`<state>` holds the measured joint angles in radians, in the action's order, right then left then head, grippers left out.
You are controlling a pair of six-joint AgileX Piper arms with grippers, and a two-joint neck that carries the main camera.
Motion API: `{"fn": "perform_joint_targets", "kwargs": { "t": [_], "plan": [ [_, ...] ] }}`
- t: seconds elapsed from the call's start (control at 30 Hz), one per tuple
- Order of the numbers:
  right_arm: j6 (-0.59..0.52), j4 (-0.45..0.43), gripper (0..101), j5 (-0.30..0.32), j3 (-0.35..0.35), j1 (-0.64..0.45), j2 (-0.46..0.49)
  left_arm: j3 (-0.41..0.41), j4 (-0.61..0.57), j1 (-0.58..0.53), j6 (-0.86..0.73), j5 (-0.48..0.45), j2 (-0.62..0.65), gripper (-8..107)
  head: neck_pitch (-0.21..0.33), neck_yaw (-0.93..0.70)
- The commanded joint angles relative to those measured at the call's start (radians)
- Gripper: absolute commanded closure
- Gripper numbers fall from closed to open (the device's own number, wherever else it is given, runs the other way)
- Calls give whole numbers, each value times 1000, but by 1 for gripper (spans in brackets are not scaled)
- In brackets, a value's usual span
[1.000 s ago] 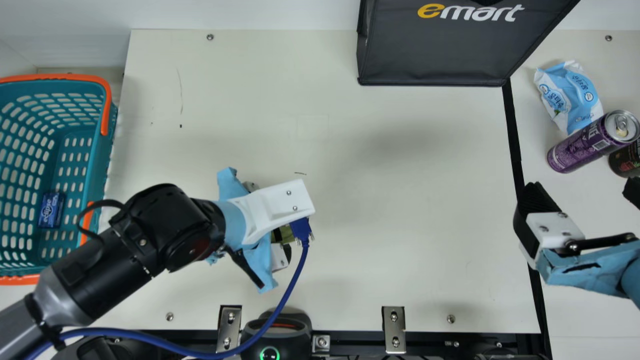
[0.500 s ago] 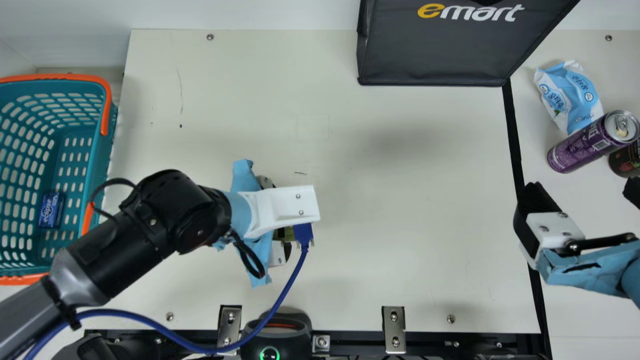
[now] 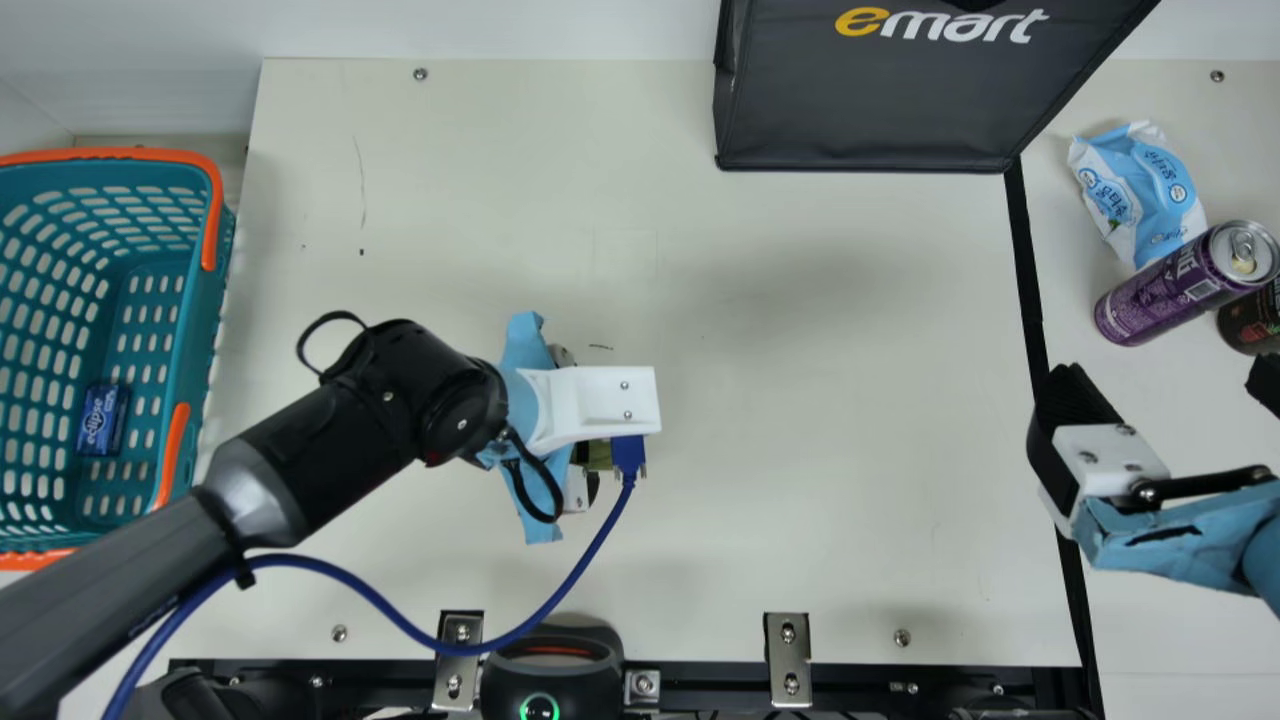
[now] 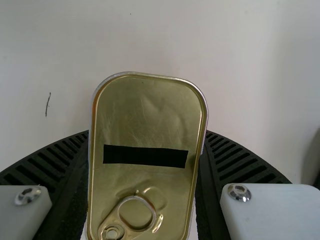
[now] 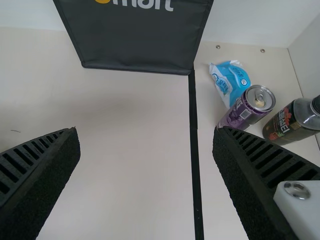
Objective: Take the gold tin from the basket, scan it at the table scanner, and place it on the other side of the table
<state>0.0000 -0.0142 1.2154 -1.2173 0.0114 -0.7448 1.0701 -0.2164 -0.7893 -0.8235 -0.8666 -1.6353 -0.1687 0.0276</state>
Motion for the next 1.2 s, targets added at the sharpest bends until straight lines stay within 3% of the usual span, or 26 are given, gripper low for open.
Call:
{"fn": "perform_joint_targets", "kwargs": {
  "t": [0.0,0.57,1.17],
  "plan": [
    [0,0,6,0,0,0,0,-2,-3,2,-9,3,-9,107,30,0],
    [0,0,6,0,0,0,0,-60,-39,30,-69,53,-41,106,30,0],
    [0,0,6,0,0,0,0,-76,-45,39,-57,77,-39,46,30,0]
  ]
}}
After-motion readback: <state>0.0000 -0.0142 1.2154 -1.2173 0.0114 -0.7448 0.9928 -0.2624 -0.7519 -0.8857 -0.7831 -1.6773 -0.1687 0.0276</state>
